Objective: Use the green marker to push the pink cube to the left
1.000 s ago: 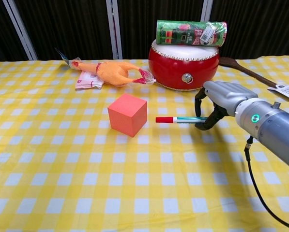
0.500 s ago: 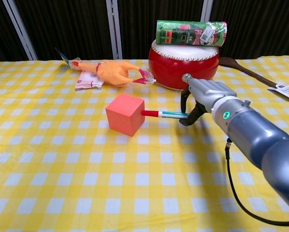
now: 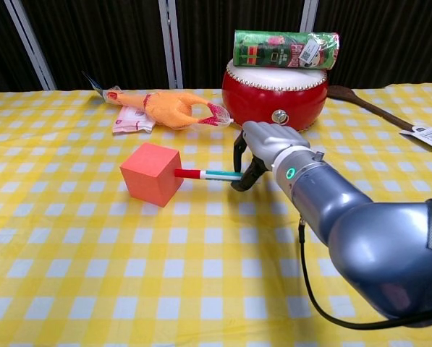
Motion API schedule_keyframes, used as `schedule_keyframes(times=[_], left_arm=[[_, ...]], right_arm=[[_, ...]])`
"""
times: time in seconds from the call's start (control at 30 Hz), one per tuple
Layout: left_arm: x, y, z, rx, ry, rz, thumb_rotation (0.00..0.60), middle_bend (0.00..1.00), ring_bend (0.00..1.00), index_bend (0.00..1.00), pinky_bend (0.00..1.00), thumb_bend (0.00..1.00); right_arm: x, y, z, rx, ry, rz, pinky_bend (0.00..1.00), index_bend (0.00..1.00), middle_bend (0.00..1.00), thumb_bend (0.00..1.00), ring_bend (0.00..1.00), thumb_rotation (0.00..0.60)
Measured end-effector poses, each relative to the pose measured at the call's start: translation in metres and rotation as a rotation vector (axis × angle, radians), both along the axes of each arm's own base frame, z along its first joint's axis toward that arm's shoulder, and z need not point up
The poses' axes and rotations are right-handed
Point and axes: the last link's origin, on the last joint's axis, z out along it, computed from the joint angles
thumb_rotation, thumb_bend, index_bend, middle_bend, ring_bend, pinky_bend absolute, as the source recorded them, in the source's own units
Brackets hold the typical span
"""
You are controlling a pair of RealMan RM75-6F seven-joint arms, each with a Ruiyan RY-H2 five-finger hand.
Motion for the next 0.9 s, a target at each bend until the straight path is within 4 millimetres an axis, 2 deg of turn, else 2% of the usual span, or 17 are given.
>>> schedule_keyframes(times=[0.37, 0.5, 0.73, 0.9], left_arm=[[-0.002, -0.001, 0.001, 0.003, 0.010, 0.007, 0.600, 0.00, 0.00, 0.00, 0.00, 0.03], [-0.003, -0.003, 0.001, 0.005, 0.012, 0.009, 0.600, 0.00, 0.00, 0.00, 0.00, 0.03], [-0.006, -0.004, 0.004, 0.016, 0.014, 0.020, 0.600, 0.00, 0.00, 0.00, 0.00, 0.03], [-0.006, -0.005, 0.005, 0.018, 0.017, 0.024, 0.600, 0.00, 0.00, 0.00, 0.00, 0.03]], right_arm=[[0.028, 0.010, -0.015, 0.036, -0.023, 0.047, 0.06, 0.66, 0.27, 0.41, 0.05, 0.600], [0.030, 0.013, -0.020, 0.041, -0.008, 0.058, 0.06, 0.66, 0.27, 0.41, 0.05, 0.600], [0.014, 0.011, -0.007, 0.008, 0.033, 0.074, 0.06, 0.66, 0.27, 0.41, 0.05, 0.600], [-0.009, 0.008, 0.019, -0.032, 0.075, 0.085, 0.06, 0.66, 0.27, 0.41, 0.05, 0.600]])
